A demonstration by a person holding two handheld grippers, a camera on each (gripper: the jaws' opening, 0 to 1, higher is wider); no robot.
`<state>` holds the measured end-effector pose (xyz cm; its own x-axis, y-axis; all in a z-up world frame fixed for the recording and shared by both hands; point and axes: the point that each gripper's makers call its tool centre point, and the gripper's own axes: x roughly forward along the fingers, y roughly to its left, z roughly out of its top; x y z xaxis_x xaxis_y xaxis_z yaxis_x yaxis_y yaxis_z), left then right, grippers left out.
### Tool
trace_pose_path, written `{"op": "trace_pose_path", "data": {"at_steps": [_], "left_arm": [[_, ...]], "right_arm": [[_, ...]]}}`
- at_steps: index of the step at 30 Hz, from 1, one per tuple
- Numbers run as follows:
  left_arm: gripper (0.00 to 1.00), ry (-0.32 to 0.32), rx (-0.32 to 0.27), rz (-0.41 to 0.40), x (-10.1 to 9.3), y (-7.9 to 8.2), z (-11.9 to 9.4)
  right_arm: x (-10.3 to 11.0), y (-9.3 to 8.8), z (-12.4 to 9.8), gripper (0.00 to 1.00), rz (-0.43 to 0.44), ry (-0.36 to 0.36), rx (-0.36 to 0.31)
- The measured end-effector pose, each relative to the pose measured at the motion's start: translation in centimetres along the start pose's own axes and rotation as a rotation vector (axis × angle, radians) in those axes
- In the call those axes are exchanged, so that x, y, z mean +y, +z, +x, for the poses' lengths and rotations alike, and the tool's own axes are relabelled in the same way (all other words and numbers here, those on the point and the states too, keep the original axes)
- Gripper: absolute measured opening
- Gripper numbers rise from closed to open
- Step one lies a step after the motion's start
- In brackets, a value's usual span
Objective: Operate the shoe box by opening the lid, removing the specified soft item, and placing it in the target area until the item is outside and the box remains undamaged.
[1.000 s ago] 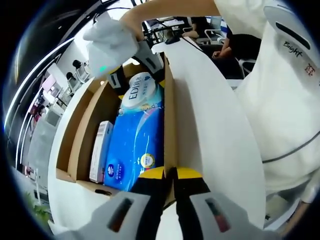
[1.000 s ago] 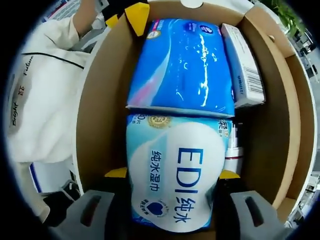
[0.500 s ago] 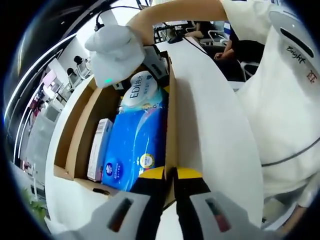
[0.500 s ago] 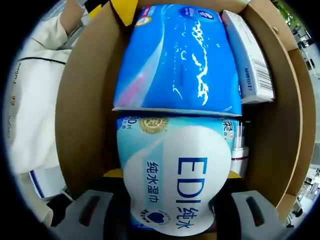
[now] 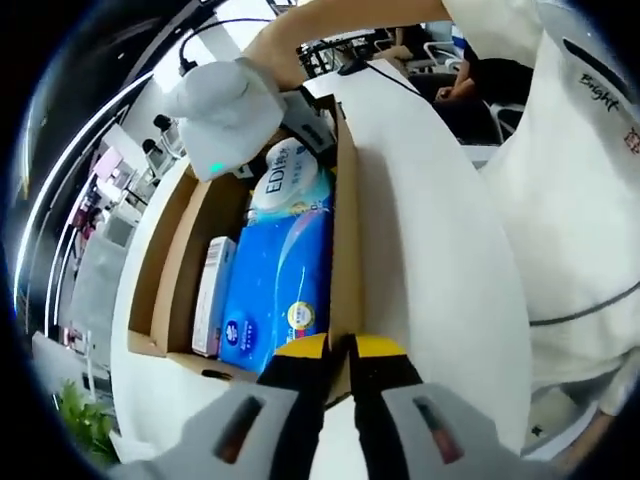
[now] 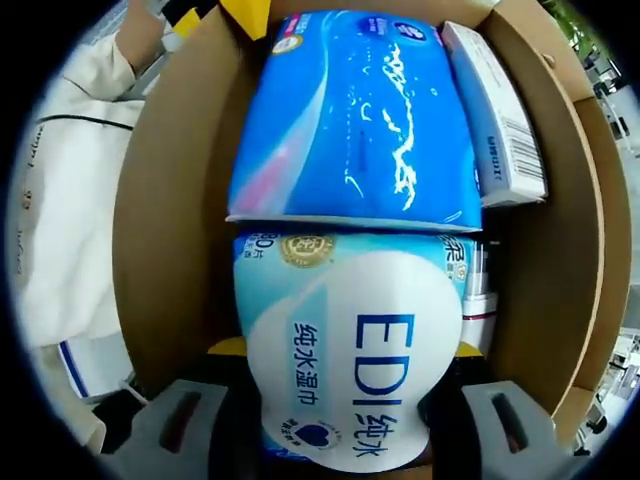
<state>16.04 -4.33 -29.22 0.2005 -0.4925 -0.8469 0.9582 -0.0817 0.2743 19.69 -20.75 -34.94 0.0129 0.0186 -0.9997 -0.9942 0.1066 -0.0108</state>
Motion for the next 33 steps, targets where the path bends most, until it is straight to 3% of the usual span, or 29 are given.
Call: {"op": "trace_pose_path", "data": {"at_steps": [1,4,13,15,16,17,22,24,26,29,33], "left_arm": [[0.05,-0.03,0.009,-0.013,0.0,0.0,0.1],[0.03,-0.036,0.014,0.013,0.1,0.0,0.1],[0.03,-0.04,-0.027,0.032,-0.1,0.1,0.1],[0.03,-0.044,-0.027,0.043,-0.1,0.1,0.1],[0.02,-0.049,-0.028,0.042,0.0,0.1,0.1],[0.02,-0.064,-0.034,0.025,0.1,0.1,0.2],[0.01,-0.084,-0.034,0.031,-0.2,0.1,0.2],[0.02,-0.081,-0.032,0.032,-0.2,0.1,0.2],[0.02,-0.079,-0.034,0.03,-0.2,0.0,0.1],[0.02,-0.08,-0.029,0.03,-0.2,0.0,0.1],[0.02,-0.079,-0.029,0.024,-0.2,0.0,0.1]], "right_arm": [[-0.2,0.1,0.0,0.67,0.002,-0.001,0.006],[-0.8,0.3,-0.3,0.64,0.018,-0.013,0.016],[0.5,0.3,-0.4,0.61,0.012,-0.015,-0.014],[-0.1,0.8,-0.9,0.61,0.003,-0.068,-0.047],[0.0,0.6,-1.4,0.61,0.012,-0.05,-0.052],[-0.3,1.4,-2.0,0.61,0.015,-0.05,-0.12],[0.6,1.5,-2.9,0.61,-0.001,-0.033,-0.082],[0.6,1.8,-3.4,0.61,-0.019,-0.049,-0.078],[-0.3,2.5,-3.9,0.61,-0.044,-0.124,-0.11],[-0.1,2.1,-4.6,0.61,-0.008,-0.087,-0.083],[0.3,2.8,-5.3,0.61,-0.043,-0.069,-0.086]]}}
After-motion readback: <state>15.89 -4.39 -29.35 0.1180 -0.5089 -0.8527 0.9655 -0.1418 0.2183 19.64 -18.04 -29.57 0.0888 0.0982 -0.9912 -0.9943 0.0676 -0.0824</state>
